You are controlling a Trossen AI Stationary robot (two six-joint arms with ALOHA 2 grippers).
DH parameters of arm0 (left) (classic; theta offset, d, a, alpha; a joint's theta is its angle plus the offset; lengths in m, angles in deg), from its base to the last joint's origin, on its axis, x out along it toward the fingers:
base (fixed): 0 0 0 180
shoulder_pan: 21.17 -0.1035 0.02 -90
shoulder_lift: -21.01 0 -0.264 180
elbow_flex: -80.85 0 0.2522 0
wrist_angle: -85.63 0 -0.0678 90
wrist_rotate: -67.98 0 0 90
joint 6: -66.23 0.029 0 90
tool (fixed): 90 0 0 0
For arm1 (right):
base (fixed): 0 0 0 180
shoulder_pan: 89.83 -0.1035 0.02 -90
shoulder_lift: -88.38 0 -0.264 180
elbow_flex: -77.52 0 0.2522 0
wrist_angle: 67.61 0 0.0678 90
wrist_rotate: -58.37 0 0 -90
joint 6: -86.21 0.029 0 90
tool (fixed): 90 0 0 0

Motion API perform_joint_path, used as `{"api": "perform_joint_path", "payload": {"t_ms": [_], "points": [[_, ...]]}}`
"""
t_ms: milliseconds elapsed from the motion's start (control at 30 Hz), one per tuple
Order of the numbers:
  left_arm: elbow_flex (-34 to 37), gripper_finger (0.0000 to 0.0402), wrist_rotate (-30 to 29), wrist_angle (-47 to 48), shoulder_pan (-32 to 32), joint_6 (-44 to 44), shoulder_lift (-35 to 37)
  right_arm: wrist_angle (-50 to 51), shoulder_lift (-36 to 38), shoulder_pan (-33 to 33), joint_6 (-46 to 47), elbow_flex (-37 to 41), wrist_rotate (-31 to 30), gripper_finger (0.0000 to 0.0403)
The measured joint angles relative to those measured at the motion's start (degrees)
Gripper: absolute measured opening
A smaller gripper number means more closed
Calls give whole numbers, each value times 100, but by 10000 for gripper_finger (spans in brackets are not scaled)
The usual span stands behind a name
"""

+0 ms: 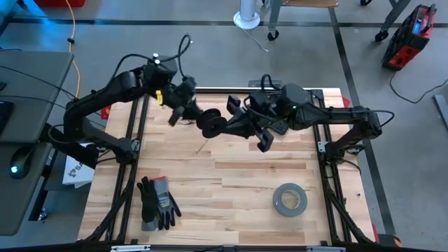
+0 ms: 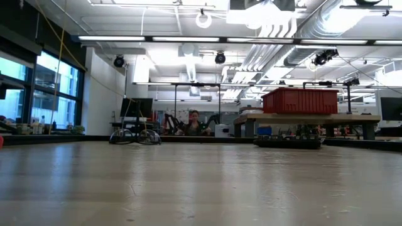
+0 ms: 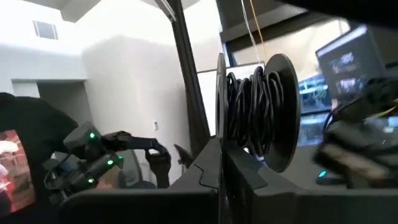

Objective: Coil cords
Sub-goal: Uncoil the black wire from the black spool

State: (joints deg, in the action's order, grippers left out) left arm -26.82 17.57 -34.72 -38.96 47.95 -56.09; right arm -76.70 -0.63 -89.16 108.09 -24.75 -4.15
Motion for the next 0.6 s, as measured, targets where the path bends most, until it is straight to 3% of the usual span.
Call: {"api": "perform_joint_path", "payload": {"t_ms": [200, 300, 500, 600], "points": [[0, 2, 495, 942, 372, -172, 510, 693, 265, 293, -381, 0, -74, 0], [0, 4, 468, 1022, 498, -543, 836, 1066, 420, 449, -446, 0, -73, 0], [0, 48, -254, 974, 606, -1080, 1479, 2304, 681, 708, -654, -2, -78, 0], [0, 84, -854, 433, 497, -1306, 1758, 3186, 761, 752, -569, -2, -74, 0]]}}
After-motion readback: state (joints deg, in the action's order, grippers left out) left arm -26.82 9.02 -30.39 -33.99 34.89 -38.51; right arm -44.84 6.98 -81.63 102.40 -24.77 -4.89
